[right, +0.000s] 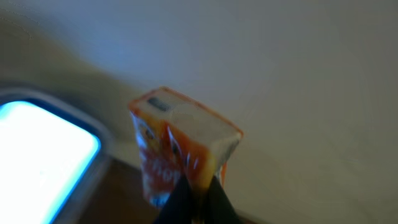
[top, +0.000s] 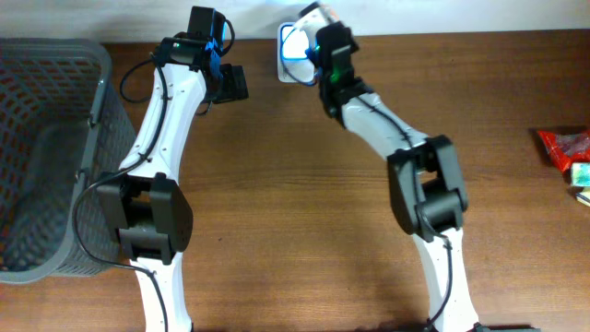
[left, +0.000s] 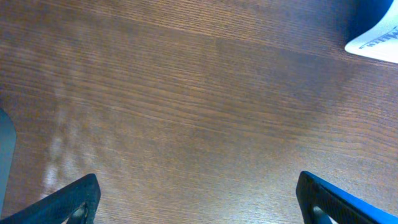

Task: Scan the item barcode
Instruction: 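Raise the orange box with the right gripper to the scanner, then carry the orange box to the right edge and release it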

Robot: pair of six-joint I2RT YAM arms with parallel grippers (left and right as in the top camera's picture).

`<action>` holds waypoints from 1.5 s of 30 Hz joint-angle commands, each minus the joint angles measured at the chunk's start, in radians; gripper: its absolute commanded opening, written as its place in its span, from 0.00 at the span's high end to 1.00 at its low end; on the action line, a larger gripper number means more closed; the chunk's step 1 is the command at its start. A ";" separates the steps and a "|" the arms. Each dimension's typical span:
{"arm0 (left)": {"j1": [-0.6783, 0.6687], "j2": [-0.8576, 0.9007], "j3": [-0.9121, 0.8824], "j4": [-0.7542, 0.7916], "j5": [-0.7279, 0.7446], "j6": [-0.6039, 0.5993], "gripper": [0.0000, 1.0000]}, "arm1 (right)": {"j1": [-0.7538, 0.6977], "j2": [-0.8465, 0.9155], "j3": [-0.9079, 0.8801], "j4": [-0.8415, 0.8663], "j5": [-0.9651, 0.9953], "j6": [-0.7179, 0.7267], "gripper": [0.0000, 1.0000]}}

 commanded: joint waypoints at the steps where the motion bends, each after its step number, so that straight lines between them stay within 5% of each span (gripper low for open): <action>1: -0.001 0.005 -0.002 0.000 0.003 -0.010 0.01 | -0.182 -0.208 0.036 -0.233 0.269 0.430 0.96; 6: -0.001 0.005 -0.002 0.000 0.003 -0.010 0.01 | -0.632 -0.248 0.035 -1.112 0.330 1.038 0.96; 12: -0.001 0.005 -0.002 0.000 0.003 -0.010 0.01 | -0.982 -0.245 0.032 -1.296 0.131 1.066 0.96; 13: -0.001 0.005 -0.002 0.000 0.003 -0.010 0.01 | -0.998 -0.245 0.032 -1.296 0.124 1.066 0.71; 14: -0.001 0.005 -0.002 0.000 0.003 -0.010 0.01 | -1.011 -0.245 0.032 -1.297 0.125 1.065 0.01; 18: -0.001 0.005 -0.002 0.000 0.002 -0.010 0.01 | -1.016 -0.364 0.034 -1.302 0.098 0.995 0.01; 21: -0.001 0.005 -0.002 0.000 0.003 -0.010 0.01 | -1.015 -0.640 0.034 -1.379 -0.171 0.998 0.01; 24: -0.001 0.005 -0.002 0.000 0.003 -0.010 0.01 | -0.957 -0.917 -0.018 -1.481 -0.223 0.998 0.01; 31: -0.001 0.005 -0.002 0.000 0.003 -0.010 0.01 | -0.621 -1.714 -0.752 -1.378 -0.271 0.995 0.02; 38: -0.001 0.005 -0.002 0.000 0.003 -0.010 0.01 | -0.622 -1.778 -0.820 -1.527 -0.260 0.959 0.02; 41: -0.001 0.005 -0.002 0.000 0.003 -0.010 0.01 | -0.548 -1.791 -0.900 -1.389 -0.379 0.854 0.02; 45: -0.001 0.005 -0.002 0.000 0.003 -0.010 0.01 | -0.432 -2.039 -1.313 -0.910 -0.549 0.725 0.02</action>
